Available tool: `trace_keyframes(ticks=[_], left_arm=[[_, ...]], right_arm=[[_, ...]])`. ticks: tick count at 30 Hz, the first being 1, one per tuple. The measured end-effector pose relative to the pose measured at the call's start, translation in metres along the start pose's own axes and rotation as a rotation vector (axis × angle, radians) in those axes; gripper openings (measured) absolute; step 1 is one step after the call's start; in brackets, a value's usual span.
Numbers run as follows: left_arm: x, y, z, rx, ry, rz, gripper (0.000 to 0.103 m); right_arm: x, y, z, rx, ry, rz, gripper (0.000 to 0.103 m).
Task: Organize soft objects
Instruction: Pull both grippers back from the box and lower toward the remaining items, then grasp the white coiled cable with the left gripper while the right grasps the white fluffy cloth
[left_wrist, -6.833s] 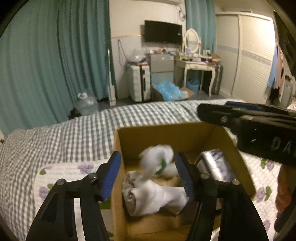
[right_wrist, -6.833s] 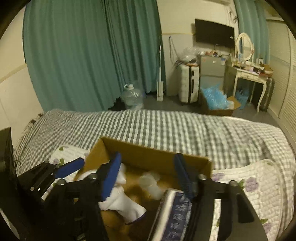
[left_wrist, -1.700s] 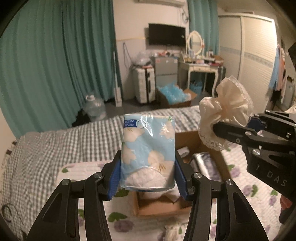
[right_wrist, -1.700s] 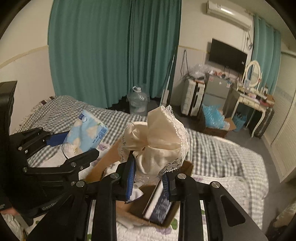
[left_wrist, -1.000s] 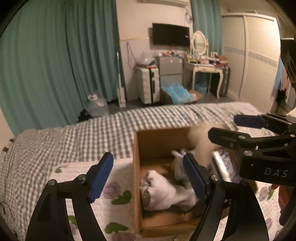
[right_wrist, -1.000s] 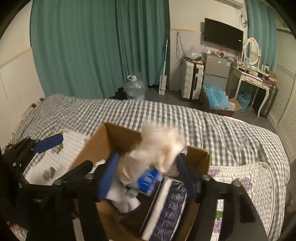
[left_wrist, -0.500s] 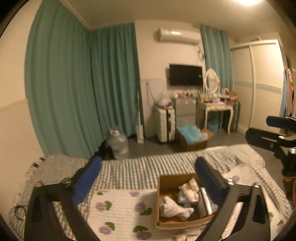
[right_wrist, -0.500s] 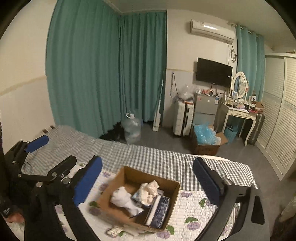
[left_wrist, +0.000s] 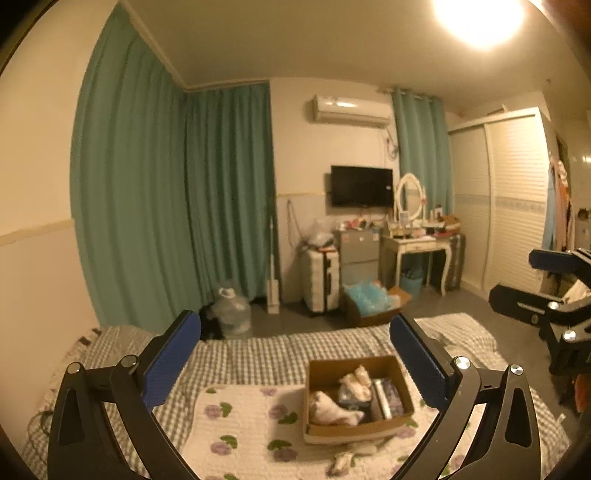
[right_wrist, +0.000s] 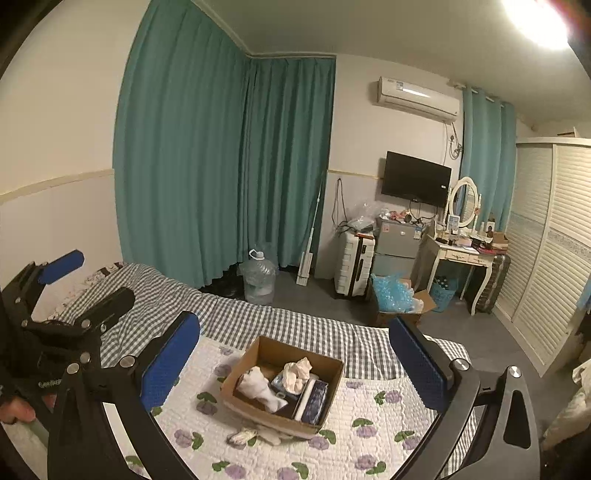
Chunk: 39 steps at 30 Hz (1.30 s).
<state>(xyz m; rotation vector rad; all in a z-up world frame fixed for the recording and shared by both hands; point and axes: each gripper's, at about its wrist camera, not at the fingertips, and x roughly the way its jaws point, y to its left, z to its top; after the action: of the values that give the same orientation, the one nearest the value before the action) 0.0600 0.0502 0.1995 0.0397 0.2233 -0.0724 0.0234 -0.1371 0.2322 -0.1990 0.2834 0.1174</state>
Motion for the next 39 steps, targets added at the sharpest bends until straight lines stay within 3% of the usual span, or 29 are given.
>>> trace_keyframes(ticks=[8, 17, 30, 35, 39], left_arm=[[0.020, -0.005, -0.047, -0.016, 0.060, -0.003, 0.103], [0.086, -0.016, -0.118, -0.038, 0.202, 0.014, 0.103], [0.178, -0.042, -0.222, 0.000, 0.436, 0.011, 0.103], [0.203, -0.052, -0.257, 0.005, 0.546, -0.019, 0.103], [0.211, -0.061, -0.274, -0.013, 0.582, -0.037, 0.103]], right_arm=[[0.004, 0.005, -0.049, 0.008, 0.017, -0.022, 0.103], [0.086, -0.012, -0.123, 0.089, 0.117, -0.037, 0.103], [0.196, -0.044, -0.244, 0.238, 0.344, 0.010, 0.103], [0.219, -0.053, -0.268, 0.240, 0.401, -0.019, 0.103], [0.229, -0.058, -0.281, 0.263, 0.433, -0.024, 0.103]])
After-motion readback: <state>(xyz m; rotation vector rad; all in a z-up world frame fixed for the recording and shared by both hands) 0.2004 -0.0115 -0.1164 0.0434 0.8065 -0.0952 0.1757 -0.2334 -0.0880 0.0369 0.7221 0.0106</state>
